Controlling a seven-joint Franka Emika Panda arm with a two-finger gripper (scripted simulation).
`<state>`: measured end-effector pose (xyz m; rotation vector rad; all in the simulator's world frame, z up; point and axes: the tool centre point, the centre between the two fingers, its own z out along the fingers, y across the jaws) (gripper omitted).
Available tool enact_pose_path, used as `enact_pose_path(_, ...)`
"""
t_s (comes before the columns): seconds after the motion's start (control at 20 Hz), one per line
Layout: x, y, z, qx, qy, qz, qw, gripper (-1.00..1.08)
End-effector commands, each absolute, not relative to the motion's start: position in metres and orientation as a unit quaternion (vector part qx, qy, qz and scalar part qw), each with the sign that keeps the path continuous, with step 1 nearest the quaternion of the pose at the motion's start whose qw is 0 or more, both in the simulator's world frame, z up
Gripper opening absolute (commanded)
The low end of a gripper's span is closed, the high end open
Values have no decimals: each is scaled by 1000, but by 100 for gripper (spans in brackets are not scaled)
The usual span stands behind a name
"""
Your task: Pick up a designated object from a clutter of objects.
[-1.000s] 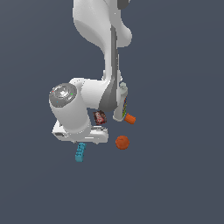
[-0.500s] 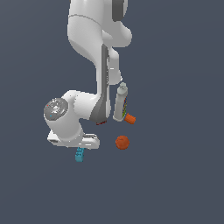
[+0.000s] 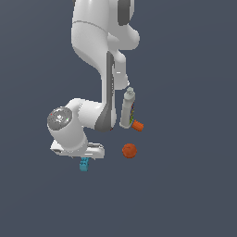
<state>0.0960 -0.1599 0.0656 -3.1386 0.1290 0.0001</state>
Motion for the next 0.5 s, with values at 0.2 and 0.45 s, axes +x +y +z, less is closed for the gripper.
enact_pose_path(0.2,95,-160,34,-999,41,0,0,100)
enact_pose_path(0.45,96,-160,22,-999,41,0,0,100)
